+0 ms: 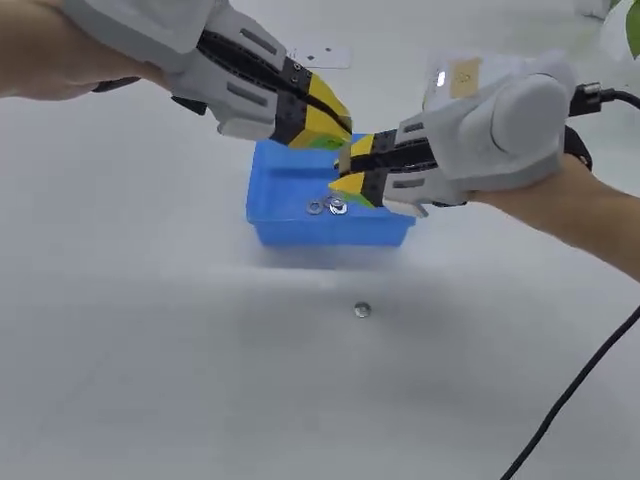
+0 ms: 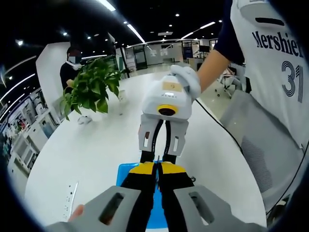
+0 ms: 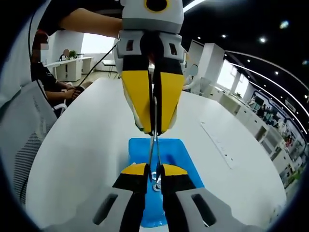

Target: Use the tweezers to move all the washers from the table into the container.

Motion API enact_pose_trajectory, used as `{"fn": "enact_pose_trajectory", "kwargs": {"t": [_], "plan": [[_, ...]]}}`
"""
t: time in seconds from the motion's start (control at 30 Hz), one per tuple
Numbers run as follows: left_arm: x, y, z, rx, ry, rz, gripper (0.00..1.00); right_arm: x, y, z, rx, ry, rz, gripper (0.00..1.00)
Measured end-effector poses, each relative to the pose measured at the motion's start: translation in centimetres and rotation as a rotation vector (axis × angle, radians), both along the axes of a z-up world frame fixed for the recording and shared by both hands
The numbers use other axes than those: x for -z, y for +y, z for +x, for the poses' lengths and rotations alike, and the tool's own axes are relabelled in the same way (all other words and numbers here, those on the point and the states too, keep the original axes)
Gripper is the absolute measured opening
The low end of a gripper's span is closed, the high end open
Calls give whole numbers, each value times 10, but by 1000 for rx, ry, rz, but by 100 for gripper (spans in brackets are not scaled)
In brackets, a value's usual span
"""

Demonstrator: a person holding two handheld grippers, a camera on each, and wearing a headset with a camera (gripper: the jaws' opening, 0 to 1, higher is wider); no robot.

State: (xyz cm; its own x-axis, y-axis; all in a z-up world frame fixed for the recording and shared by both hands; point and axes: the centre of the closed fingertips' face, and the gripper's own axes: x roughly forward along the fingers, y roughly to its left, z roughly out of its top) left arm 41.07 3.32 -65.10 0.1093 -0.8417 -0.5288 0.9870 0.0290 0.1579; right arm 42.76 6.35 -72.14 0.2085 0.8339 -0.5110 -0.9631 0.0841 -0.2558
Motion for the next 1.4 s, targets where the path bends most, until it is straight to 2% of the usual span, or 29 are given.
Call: {"fn": "enact_pose_trajectory", "kwargs": {"t": [0.13, 0.3, 0.47, 0.67, 1.03, 1.17, 1.3, 1.37, 1.4], "plan": [[-7, -4, -14, 3, 1, -15, 6, -7, -4, -12, -3, -18, 3, 12], [-10, -10, -29, 8, 8, -28, 6, -11, -10, -28, -7, -15, -2, 12], [-7, -16, -44, 16, 17, -28, 6, -7, -15, -46, -17, -5, -15, 11], [0, -17, -59, 6, 42, -22, 6, 0, -15, -62, -22, 15, -22, 11], [17, -22, -87, -4, 67, -20, 6, 18, -20, -88, -38, 35, -58, 11], [28, -24, -94, -1, 84, -15, 6, 31, -24, -98, -43, 55, -75, 11], [38, -26, -97, -10, 104, -18, 6, 42, -27, -101, -40, 75, -88, 11], [44, -25, -95, -24, 129, -22, 6, 48, -28, -101, -37, 86, -91, 11], [47, -25, -93, -31, 127, -22, 6, 51, -28, -100, -35, 91, -92, 11]]}}
